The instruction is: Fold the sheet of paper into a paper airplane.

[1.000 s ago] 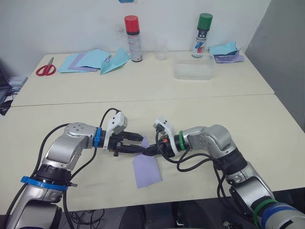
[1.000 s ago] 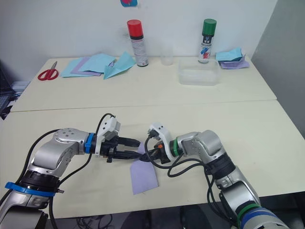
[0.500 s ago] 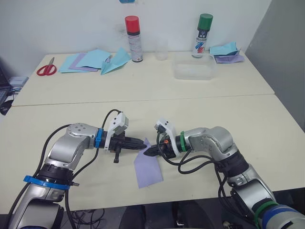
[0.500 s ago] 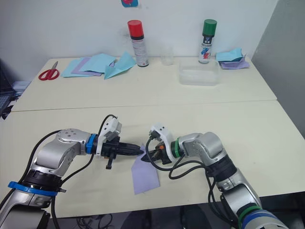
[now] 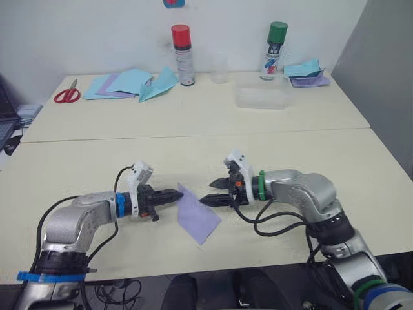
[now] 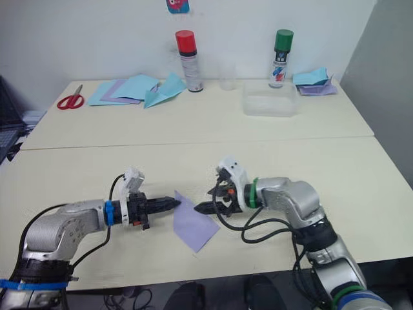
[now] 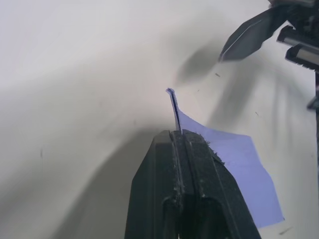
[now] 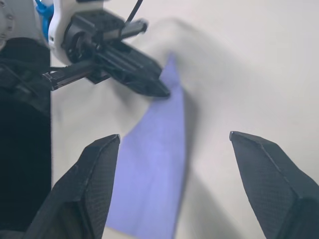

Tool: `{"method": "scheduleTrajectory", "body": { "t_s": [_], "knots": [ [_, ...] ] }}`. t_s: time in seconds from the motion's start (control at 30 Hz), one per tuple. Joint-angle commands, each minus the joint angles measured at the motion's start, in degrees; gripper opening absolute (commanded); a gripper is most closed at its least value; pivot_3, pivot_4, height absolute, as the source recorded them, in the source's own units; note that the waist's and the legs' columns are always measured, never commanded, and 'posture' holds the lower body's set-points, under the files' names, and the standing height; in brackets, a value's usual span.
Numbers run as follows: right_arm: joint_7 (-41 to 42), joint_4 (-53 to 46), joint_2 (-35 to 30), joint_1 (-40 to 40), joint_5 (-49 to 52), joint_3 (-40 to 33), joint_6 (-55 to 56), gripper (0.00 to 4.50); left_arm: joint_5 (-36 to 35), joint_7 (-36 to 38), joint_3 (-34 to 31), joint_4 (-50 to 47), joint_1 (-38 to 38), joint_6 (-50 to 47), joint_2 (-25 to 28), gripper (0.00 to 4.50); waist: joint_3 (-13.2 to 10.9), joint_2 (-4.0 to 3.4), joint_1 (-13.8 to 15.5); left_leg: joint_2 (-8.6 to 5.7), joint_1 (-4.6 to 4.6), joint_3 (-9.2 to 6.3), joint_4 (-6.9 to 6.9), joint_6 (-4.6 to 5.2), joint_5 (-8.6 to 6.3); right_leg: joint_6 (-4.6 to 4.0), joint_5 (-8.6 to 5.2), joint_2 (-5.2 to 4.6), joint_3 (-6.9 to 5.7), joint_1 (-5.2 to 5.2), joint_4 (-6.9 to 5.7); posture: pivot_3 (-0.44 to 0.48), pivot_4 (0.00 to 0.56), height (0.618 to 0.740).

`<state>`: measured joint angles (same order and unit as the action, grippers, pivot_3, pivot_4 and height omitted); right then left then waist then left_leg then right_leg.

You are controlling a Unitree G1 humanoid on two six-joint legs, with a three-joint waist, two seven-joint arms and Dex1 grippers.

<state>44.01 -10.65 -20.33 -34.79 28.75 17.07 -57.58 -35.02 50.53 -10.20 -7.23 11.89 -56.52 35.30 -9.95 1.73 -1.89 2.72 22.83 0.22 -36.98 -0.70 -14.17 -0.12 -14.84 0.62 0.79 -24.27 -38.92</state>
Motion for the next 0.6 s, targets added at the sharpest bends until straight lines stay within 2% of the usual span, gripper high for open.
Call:
{"method": "scheduleTrajectory", "body": {
  "t_s": [0.03, 0.23, 0.47, 0.6],
  "knots": [
    [2.76, -4.21, -2.15, 1.7, -1.39, 0.47, 6.79, 3.75, -2.93, -12.58, -6.46, -4.24, -2.13, -8.64, -5.86, 0.0, 0.0, 0.01, 0.03, 0.0, -0.04, 0.0, -0.01, 0.0, 0.0, 0.0, 0.0, 0.0, 0.0, 0.05, 0.0, 0.0, 0.15, 0.74],
    [7.98, -6.07, -9.04, 6.11, -6.98, 5.0, 16.96, 3.75, -7.77, -24.5, -13.26, -12.6, -5.06, -18.23, -14.83, 0.0, 0.05, 0.13, 0.09, -0.02, -0.07, -0.01, -0.05, -0.01, 0.0, 0.0, 0.0, -0.11, 0.02, 0.13, 0.01, 0.0, 0.15, 0.74],
    [9.27, -6.36, -10.57, 9.12, -10.62, 5.8, 23.86, 3.75, -12.42, -34.42, -19.16, -18.86, -5.41, -23.6, -24.59, 0.0, 0.02, 0.19, 0.12, -0.11, -0.15, -0.02, -0.05, -0.07, 0.04, 0.0, 0.01, -0.14, 0.02, 0.19, -0.02, 0.0, 0.15, 0.74],
    [9.33, -6.31, -10.96, 10.16, -11.89, 5.56, 26.08, 3.75, -12.67, -39.43, -19.53, -21.36, -6.69, -22.98, -29.39, 0.0, 0.01, 0.24, 0.14, -0.12, -0.17, -0.04, -0.04, -0.27, 0.15, 0.0, 0.02, -0.13, 0.01, 0.21, -0.03, 0.0, 0.15, 0.74]
  ]
}}
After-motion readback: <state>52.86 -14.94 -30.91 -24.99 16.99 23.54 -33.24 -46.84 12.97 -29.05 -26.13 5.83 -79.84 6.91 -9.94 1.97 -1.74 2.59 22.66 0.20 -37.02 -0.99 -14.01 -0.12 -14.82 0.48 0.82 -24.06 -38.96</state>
